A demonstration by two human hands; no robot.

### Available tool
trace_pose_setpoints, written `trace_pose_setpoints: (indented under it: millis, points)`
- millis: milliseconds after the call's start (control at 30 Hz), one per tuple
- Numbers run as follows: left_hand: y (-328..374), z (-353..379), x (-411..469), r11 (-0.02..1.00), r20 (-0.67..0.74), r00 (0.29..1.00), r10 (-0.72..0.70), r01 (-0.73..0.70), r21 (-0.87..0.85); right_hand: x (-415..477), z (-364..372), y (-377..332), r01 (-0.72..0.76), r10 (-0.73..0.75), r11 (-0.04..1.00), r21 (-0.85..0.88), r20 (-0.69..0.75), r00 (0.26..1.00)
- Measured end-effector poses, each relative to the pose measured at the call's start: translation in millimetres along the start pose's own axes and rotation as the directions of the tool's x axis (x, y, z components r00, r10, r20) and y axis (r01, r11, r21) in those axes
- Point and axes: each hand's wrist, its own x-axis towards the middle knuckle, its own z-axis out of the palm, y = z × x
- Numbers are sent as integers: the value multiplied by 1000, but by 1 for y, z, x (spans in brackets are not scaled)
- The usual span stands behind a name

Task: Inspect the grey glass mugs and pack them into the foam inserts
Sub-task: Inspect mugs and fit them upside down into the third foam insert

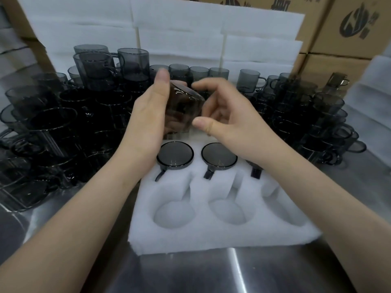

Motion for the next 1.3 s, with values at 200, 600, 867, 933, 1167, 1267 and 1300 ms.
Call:
trace_pose_setpoints:
  millis: [200,600,867,933,1167,1267,1300]
  points:
    - [-3,1,-4,954,153,982,111,-148,262,-2,4,1,-92,76,985,147,109,991]
    - [0,-1,-4,985,216,964,155,-167,36,1,4,5,-18,11,980,200,34,999]
    - [0,-3,-3,983,232,957,175,-184,17,1,4,4,27,-38,978,206,47,998]
    - [2,-5,-2,986,197,966,167,-163,-35,1,5,3,50,-64,979,195,65,996]
    - [4,0,-1,972,170,974,149,-113,-205,0,4,2,123,-137,974,193,59,989]
    - [4,0,-1,971,126,979,161,-134,-199,-1,5,1,153,-167,972,181,68,984]
    - [5,0,-1,969,102,982,158,-134,-206,-2,6,1,163,-178,973,166,81,981]
